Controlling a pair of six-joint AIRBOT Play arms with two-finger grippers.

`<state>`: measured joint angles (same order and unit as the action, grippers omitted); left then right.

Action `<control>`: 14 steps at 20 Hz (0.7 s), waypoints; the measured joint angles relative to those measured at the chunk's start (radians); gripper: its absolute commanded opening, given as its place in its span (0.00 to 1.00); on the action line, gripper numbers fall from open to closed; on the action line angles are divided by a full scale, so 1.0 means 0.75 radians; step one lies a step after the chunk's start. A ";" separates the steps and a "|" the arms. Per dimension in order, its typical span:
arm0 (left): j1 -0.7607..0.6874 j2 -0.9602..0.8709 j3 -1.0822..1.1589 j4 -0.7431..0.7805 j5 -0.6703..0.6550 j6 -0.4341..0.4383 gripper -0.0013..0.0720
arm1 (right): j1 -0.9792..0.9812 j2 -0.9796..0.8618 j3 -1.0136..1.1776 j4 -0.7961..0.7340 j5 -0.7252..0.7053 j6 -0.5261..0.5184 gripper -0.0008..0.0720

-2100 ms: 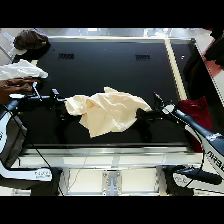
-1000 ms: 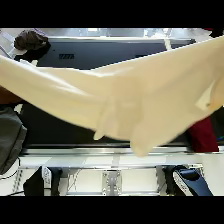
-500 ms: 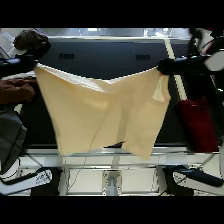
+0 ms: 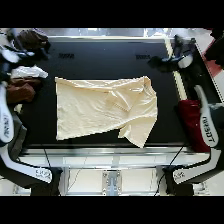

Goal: Fold the shirts.

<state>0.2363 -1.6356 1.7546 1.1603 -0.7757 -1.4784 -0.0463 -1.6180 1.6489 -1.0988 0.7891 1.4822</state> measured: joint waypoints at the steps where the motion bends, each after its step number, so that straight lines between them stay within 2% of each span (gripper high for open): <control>1: 0.050 0.066 0.003 0.020 -0.054 0.000 0.98 | -0.048 0.053 0.027 -0.051 0.076 -0.004 0.71; 4: 0.223 0.321 -0.113 0.084 -0.179 0.000 0.98 | -0.203 0.236 0.035 -0.189 0.313 -0.043 0.72; 7: 0.418 0.646 -0.464 0.109 -0.243 -0.072 0.98 | -0.349 0.427 -0.138 -0.246 0.497 -0.095 0.71; 11: 0.637 1.038 -1.093 0.079 -0.286 -0.304 0.98 | -0.465 0.599 -0.600 -0.165 0.516 -0.134 0.72; 14: 0.723 1.179 -1.484 -0.109 -0.389 -0.327 0.98 | -0.496 0.639 -0.910 -0.035 0.443 -0.205 0.71</control>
<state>0.7784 -0.7513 0.6418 1.0782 -1.0676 -1.7237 -0.4187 -1.1385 0.9661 -1.1248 1.1213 1.3281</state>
